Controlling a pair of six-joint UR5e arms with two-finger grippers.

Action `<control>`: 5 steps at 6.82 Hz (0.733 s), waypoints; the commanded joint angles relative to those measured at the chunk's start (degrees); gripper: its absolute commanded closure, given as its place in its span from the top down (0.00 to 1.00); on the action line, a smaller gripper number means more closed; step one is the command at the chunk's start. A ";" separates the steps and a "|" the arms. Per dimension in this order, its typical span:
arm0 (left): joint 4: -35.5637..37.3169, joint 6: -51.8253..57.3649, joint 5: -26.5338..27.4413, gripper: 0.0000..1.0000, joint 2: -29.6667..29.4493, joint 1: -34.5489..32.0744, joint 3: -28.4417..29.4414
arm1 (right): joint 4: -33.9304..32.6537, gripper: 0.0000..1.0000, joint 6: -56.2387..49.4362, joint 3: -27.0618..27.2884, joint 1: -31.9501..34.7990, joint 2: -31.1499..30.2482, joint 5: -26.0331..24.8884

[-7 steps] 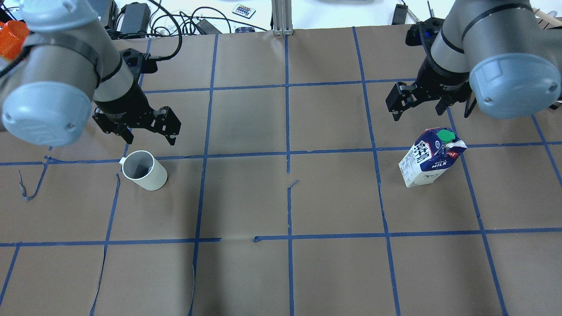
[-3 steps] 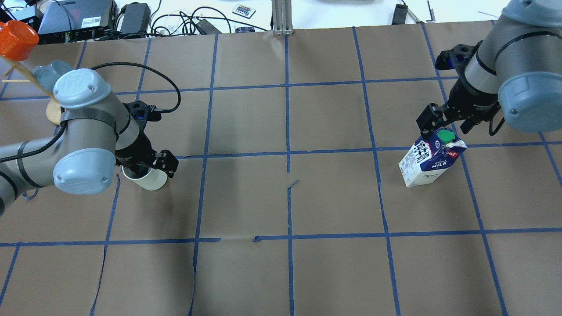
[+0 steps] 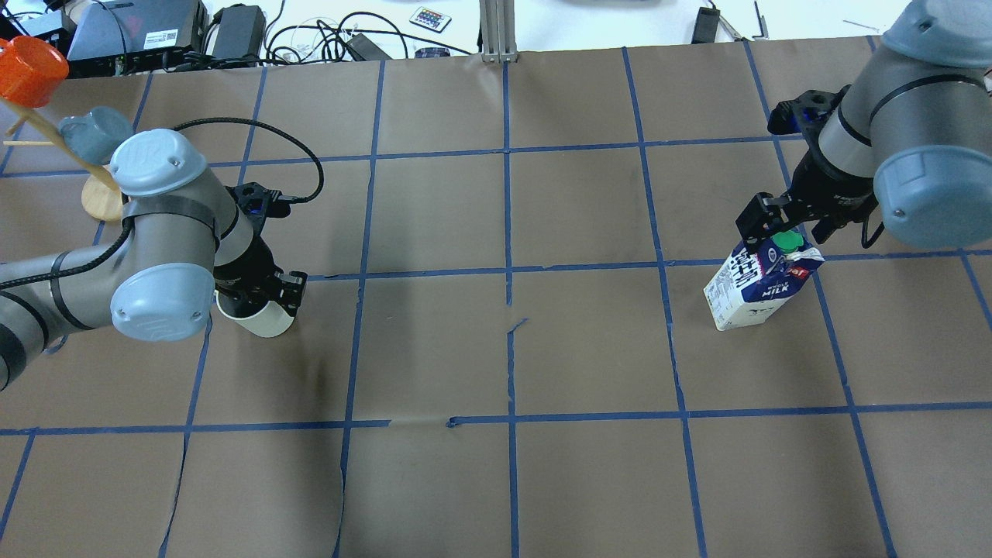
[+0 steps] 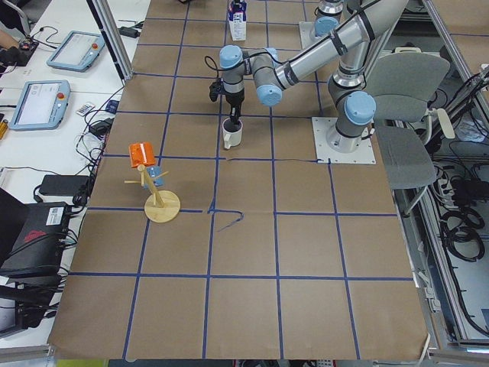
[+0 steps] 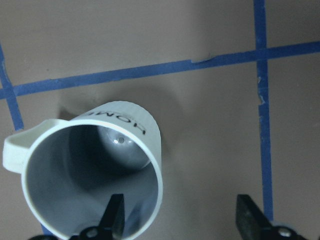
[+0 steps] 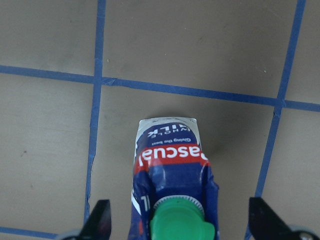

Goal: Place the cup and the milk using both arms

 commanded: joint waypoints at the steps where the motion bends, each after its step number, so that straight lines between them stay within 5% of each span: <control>1: 0.21 -0.38 0.06 0.00 -0.25 -0.08 1.25 | -0.49 0.78 0.05 0.33 -0.01 1.02 0.41; 3: 0.04 -3.00 -0.20 0.00 -0.43 -0.43 4.15 | 0.12 0.44 -0.30 0.33 -0.01 1.55 -0.20; 5: -0.41 -25.22 -1.86 0.00 -1.48 -10.83 7.57 | 2.65 0.26 -0.04 -0.98 0.16 0.94 -0.20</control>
